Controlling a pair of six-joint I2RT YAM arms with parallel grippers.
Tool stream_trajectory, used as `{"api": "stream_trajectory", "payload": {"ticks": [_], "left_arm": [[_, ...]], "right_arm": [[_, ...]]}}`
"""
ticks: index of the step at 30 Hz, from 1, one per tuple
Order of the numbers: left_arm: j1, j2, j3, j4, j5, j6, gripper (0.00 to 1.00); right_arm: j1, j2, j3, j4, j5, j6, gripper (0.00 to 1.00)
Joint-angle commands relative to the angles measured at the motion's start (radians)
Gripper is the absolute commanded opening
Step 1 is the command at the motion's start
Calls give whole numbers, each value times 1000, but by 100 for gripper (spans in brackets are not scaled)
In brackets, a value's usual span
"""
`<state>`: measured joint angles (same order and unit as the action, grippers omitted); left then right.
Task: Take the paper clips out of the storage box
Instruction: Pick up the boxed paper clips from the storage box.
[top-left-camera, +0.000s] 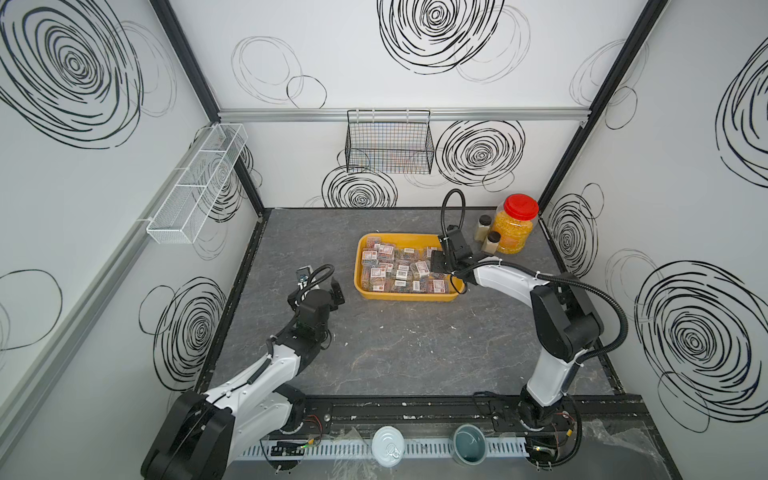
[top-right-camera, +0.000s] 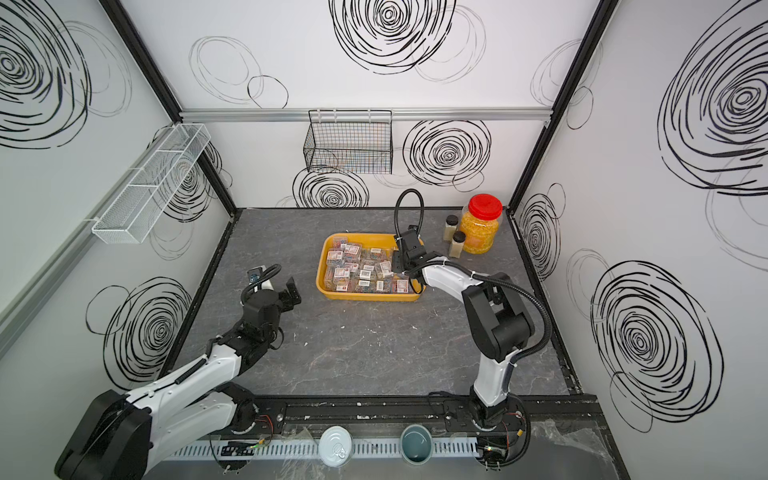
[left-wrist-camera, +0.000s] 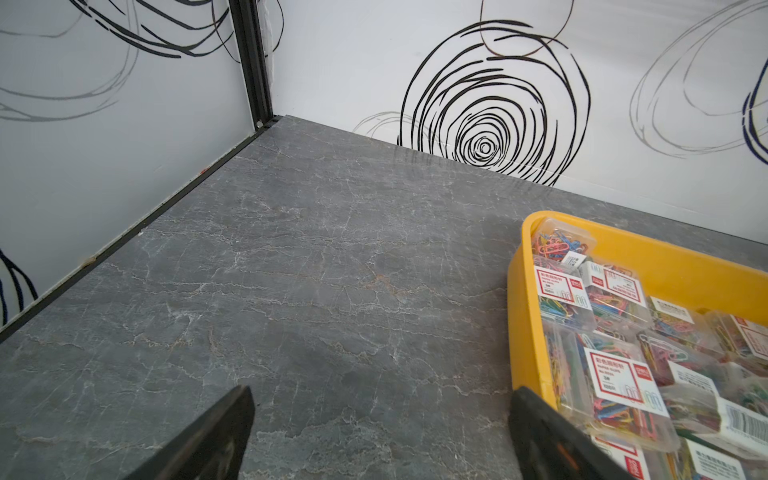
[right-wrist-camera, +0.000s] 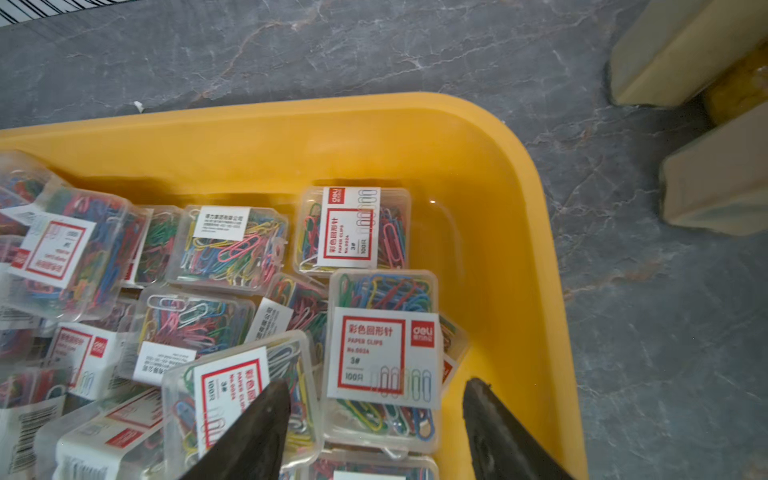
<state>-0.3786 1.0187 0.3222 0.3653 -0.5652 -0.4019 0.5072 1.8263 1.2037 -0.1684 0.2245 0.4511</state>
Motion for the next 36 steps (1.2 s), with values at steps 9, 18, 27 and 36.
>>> {"api": "stream_trajectory", "payload": {"ticks": [9, 18, 27, 36], "left_arm": [[4, 4, 3, 44, -39, -16, 99], [6, 14, 11, 43, -36, -12, 99], [7, 1, 2, 47, -50, -14, 99], [7, 8, 7, 52, -51, -13, 99]], "right_arm": [[-45, 139, 116, -62, -23, -25, 70], [-44, 205, 182, -65, -43, -18, 70], [-36, 294, 275, -126, -18, -19, 68], [-9, 320, 328, -165, 26, -23, 63]]}}
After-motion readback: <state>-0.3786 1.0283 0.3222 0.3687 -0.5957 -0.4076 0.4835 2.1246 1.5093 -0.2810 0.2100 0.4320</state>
